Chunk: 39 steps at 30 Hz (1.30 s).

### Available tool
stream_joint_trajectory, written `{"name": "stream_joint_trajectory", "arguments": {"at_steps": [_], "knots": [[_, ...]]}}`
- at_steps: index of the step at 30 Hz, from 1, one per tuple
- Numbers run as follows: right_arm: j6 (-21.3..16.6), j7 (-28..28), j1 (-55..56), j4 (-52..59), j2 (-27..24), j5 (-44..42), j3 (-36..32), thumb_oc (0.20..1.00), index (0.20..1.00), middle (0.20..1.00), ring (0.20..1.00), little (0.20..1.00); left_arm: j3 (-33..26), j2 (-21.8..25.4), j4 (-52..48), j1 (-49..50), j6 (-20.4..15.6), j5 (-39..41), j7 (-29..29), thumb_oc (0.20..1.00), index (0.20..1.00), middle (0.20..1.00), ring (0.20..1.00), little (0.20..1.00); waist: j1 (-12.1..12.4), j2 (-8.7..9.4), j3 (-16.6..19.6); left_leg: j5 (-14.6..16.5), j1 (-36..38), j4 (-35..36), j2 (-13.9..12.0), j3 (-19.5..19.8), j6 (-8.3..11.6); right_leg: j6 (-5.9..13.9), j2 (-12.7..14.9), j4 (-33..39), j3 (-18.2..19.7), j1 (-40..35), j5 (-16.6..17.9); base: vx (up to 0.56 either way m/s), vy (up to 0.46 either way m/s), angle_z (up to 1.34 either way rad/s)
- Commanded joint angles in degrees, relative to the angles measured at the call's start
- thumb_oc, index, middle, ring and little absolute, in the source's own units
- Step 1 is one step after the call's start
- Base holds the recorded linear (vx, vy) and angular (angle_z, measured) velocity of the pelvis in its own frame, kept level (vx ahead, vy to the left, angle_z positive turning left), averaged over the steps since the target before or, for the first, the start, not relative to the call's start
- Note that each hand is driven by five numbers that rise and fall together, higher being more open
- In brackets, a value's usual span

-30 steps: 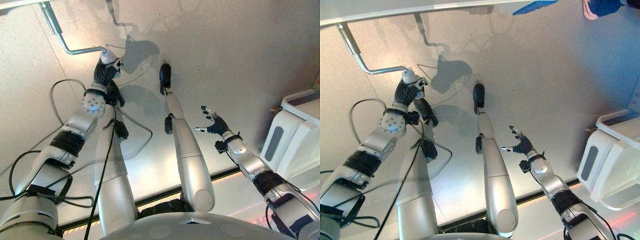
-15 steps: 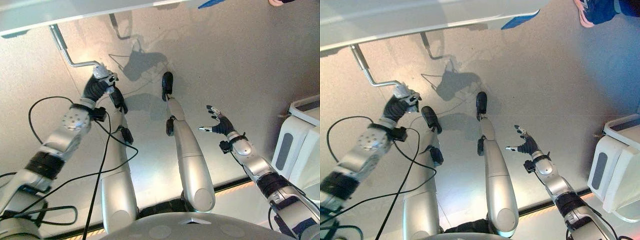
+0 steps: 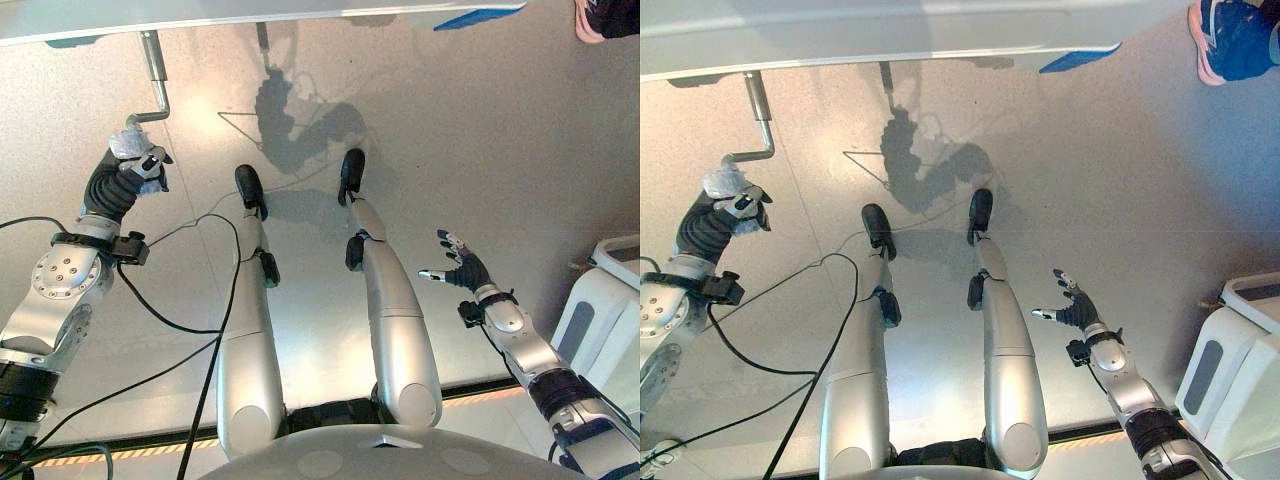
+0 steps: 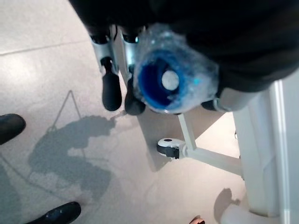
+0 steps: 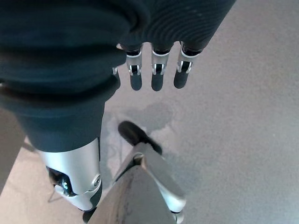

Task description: Raise the hospital bed

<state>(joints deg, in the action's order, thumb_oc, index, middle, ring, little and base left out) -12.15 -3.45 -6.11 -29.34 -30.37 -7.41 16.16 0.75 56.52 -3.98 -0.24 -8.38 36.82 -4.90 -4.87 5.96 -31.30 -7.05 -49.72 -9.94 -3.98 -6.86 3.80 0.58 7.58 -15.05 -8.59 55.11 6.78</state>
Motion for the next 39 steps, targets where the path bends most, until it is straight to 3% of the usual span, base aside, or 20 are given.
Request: {"name": "stream_joint_trajectory", "arguments": {"at_steps": [1,7,9,11,12,15,17,22,28,34,39], "knots": [[-1.16,0.67,4.69,0.15,-3.69,0.06,-0.76,1.0,1.0,1.0,1.0,1.0,-5.38,-3.15,-2.23,3.77,-8.39,-5.7,-0.95,0.2,0.2,0.2,0.2,0.2,0.64,-4.78,1.51,1.71,-1.27,-2.48,2.11,0.35,-0.16,7.81,0.5,2.37,-1.56,-2.45,0.03,0.02,0.083,0.05],[-1.07,1.02,2.97,1.25,-3.01,-0.63,0.16,1.0,1.0,1.0,1.0,1.0,-4.8,-5.62,11.83,-2.35,-7.14,-9.99,-4.92,0.2,0.2,0.2,0.2,0.2,0.06,-2.7,1.51,2.86,-2.59,-4.03,1.88,-0.08,-0.49,7.94,0.57,3.39,-1.14,-2.36,0.52,0.02,0.085,0.01],[-0.99,0.82,1.32,1.17,-2.76,-1.03,1.06,1.0,1.0,1.0,1.0,1.0,-2.94,-5.8,22.27,-9.44,-5.47,-12.77,-7.22,0.2,0.2,0.2,0.2,0.2,-1.13,-0.85,1.51,3.88,-3.6,-5.46,1.47,-0.18,-0.74,7.96,0.51,3.76,-0.68,-2.12,0.76,0.01,0.093,-0.01],[-0.98,0.82,1.33,1.16,-2.74,-1.04,0.95,1.0,1.0,1.0,1.0,1.0,-2.67,-5.76,22.53,-9.78,-5.58,-12.73,-7.2,0.2,0.2,0.2,0.2,0.2,-1.01,-0.86,1.51,3.91,-3.67,-5.51,1.45,-0.2,-0.74,7.97,0.5,3.75,-0.65,-2.06,0.77,0.01,0.076,-0.02],[-0.94,0.35,-0.53,0.8,-2.29,-1.84,2.83,1.0,1.0,1.0,1.0,1.0,0.28,-5.88,34.92,-19.32,-4.06,-13.9,-9.66,0.2,0.2,0.2,0.2,0.2,-2.71,1.39,1.51,5.09,-5.26,-7.72,1.02,-0.29,-0.93,8.07,0.36,4.15,-0.03,-1.47,1.25,0.02,0.091,-0.01],[-0.89,0.29,-1.28,1.06,-2.15,-2.41,3.6,1.0,1.0,1.0,1.0,1.0,2.62,-5.05,40.79,-25.65,-3.07,-14.56,-10.71,0.2,0.2,0.2,0.2,0.2,-3.56,2.6,1.51,6.08,-6.18,-9.09,0.73,-0.62,-1.03,8.26,0.23,4.43,0.46,-1.03,1.66,0.02,0.099,-0.05],[-1.04,0.03,-2.69,0.58,-1.55,-3.58,5.62,1.0,1.0,1.0,1.0,1.0,6.33,-3.77,51.75,-33.9,-1.48,-15.97,-11.15,0.2,0.2,0.2,0.2,0.2,-5.22,4.24,1.51,7.41,-7.56,-11.28,0.11,-1.04,-1.25,8.49,-0.07,4.8,1.14,-0.43,2.12,0.03,0.109,-0.02],[-1.5,0.49,-3.63,0.99,-0.58,-5.32,8.57,1.0,1.0,1.0,1.0,1.0,10.97,-3.27,60.52,-42.84,0.44,-17.53,-11.38,0.2,0.2,0.2,0.2,0.2,-6.76,6.48,1.51,9.75,-9.33,-14.49,-0.57,-1.49,-1.7,9.0,-0.49,6.16,2.43,0.04,3.02,0.02,0.09,-0.16],[-1.61,1.11,-3.86,2.48,0.48,-6.78,10.62,1.0,1.0,1.0,1.0,1.0,14.91,-5.54,62.19,-47.74,1.14,-19.14,-11.29,0.2,0.2,0.2,0.2,0.2,-7.92,7.89,1.51,11.85,-10.82,-17.34,-1.28,-2.51,-2.19,9.37,-0.9,7.51,3.85,0.82,3.76,0.01,0.05,-0.14],[-1.51,0.86,-3.95,3.44,0.56,-7.06,11.31,1.0,1.0,1.0,1.0,1.0,17.62,-8.99,60.22,-48.83,1.78,-20.96,-11.41,0.2,0.2,0.2,0.2,0.2,-8.43,8.16,1.51,12.82,-12.01,-19.14,-1.68,-3.33,-2.48,9.3,-1.24,7.26,4.88,2.73,3.89,0.0,0.026,-0.06],[-0.85,0.87,-4.74,3.05,0.58,-6.56,11.83,1.0,1.0,1.0,1.0,1.0,22.13,-12.61,50.56,-48.03,1.1,-23.47,-10.44,0.2,0.2,0.2,0.2,0.2,-8.81,8.14,1.51,12.97,-12.05,-19.37,-1.42,-3.94,-2.7,9.18,-1.58,6.76,5.67,3.68,3.93,0.0,-0.006,-0.05]]}}
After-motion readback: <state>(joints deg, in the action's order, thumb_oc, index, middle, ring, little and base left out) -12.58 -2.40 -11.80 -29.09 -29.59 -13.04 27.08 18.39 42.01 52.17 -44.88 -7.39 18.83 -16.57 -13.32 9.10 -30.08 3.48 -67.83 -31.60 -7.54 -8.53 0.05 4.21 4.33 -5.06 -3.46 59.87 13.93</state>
